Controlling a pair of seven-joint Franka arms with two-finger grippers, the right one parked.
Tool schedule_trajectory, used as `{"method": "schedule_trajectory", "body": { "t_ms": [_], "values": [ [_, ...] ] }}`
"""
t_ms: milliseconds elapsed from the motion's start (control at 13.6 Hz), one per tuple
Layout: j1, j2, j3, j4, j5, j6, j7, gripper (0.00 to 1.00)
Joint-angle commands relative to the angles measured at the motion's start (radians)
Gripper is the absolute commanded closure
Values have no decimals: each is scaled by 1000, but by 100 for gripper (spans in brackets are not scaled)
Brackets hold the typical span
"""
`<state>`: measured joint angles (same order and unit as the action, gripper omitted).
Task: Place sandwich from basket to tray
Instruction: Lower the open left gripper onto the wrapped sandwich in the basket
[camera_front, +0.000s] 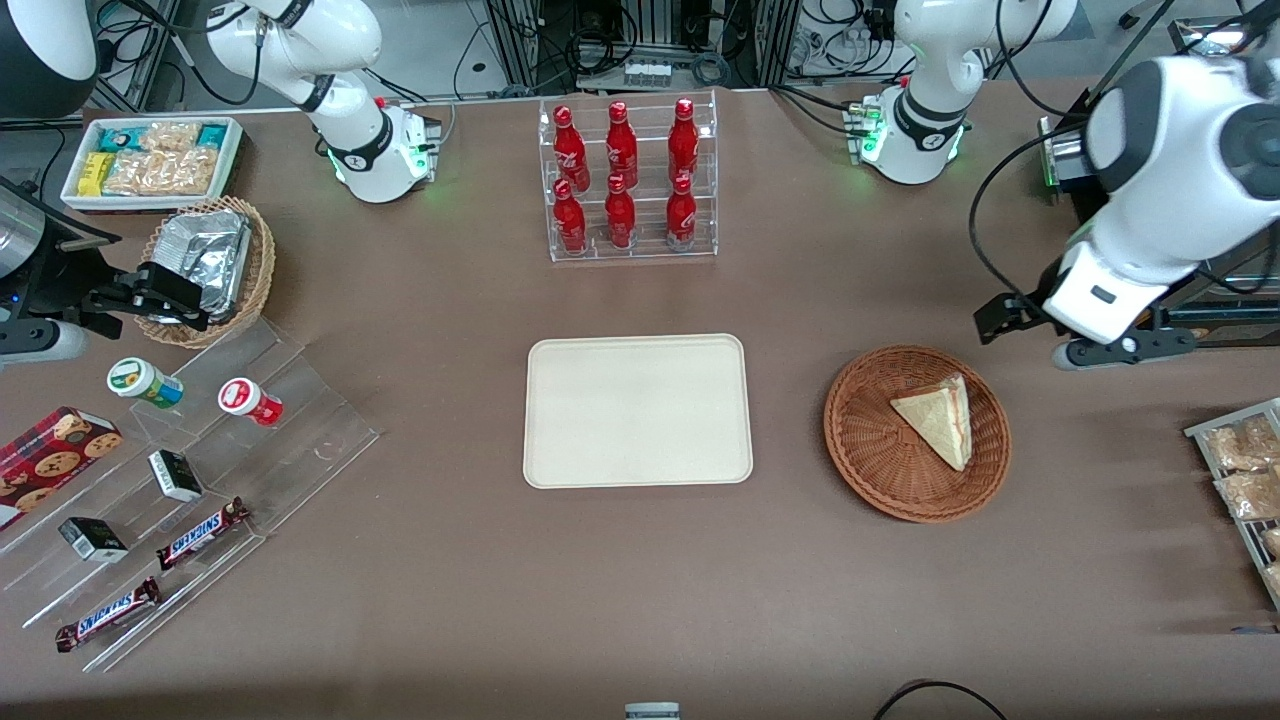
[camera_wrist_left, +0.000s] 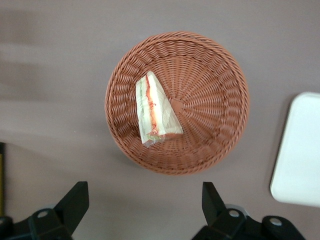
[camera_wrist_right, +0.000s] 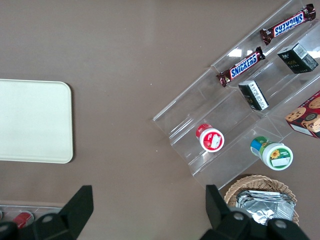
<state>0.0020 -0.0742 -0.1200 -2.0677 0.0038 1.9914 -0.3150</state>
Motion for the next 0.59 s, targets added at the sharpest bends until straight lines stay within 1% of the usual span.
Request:
{"method": "schedule_trajectory", "body": {
  "t_ms": [0,221,369,516],
  "values": [
    [-2,-53,-4,-150,8,151,-148,0],
    [1,-30,-4,-221,7,266,-217,0],
    [3,-1,-4,-299,7,410,-256,0],
    [7,57,-4,-333,7,519,-259,0]
  ]
}}
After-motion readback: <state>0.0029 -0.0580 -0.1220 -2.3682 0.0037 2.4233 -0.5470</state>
